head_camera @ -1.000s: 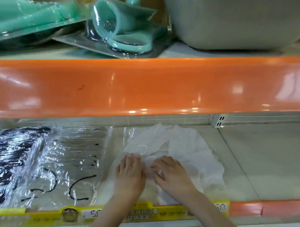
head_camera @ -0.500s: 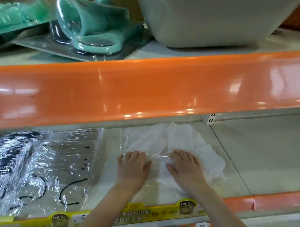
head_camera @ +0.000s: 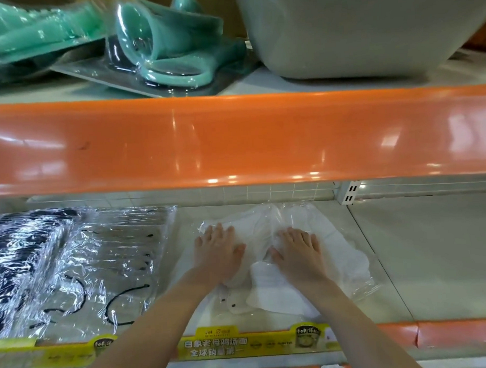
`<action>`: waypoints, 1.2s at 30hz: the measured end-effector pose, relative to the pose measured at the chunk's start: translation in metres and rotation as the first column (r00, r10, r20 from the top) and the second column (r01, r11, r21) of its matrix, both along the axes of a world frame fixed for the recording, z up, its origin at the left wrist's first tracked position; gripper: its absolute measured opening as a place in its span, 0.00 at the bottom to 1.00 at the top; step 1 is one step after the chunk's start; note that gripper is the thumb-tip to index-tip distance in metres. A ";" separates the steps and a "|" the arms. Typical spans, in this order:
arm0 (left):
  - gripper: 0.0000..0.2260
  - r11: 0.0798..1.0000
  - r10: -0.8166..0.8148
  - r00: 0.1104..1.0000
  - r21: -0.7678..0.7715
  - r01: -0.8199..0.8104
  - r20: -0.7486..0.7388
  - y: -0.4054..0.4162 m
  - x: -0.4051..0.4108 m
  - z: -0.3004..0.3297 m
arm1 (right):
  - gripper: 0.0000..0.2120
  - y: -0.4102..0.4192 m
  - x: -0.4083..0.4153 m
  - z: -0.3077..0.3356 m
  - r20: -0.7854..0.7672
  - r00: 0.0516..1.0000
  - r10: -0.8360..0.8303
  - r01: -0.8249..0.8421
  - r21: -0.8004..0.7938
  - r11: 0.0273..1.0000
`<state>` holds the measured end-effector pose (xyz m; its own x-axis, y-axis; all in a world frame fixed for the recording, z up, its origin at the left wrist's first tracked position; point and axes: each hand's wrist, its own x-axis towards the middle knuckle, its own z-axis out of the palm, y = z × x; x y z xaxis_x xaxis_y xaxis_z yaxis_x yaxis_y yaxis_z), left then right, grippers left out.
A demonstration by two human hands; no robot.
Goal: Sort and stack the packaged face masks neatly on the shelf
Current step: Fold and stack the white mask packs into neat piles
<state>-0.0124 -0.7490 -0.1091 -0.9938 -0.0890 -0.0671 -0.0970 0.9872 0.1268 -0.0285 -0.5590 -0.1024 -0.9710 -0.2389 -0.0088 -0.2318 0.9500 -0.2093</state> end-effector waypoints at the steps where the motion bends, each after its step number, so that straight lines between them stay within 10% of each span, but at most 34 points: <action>1: 0.26 1.000 -0.017 1.000 -0.012 0.018 0.019 0.002 0.002 -0.001 | 0.19 -0.002 0.001 0.001 -0.030 0.999 -0.014 0.015 0.014 1.000; 11: 0.23 0.994 -0.110 0.994 -0.022 0.110 0.017 0.002 0.028 0.003 | 0.17 -0.035 -0.017 0.005 -0.176 0.968 0.176 -0.207 -0.178 0.962; 26: 0.16 0.994 0.034 0.995 -0.098 -0.043 -0.092 -0.015 0.017 0.011 | 0.20 -0.062 -0.027 0.005 -0.093 0.953 0.287 -0.266 0.191 0.945; 36: 0.18 0.992 0.083 0.994 -0.096 -0.076 0.067 -0.031 -0.009 0.009 | 0.17 -0.084 -0.027 0.009 0.028 0.918 0.396 -0.397 0.094 0.913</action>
<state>-0.0218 -0.7800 -0.0999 -0.9763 -0.1769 -0.1247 -0.1812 0.9831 0.0245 -0.0553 -0.6432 -0.0935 -0.7964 -0.6020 -0.0579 -0.5924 0.7957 -0.1257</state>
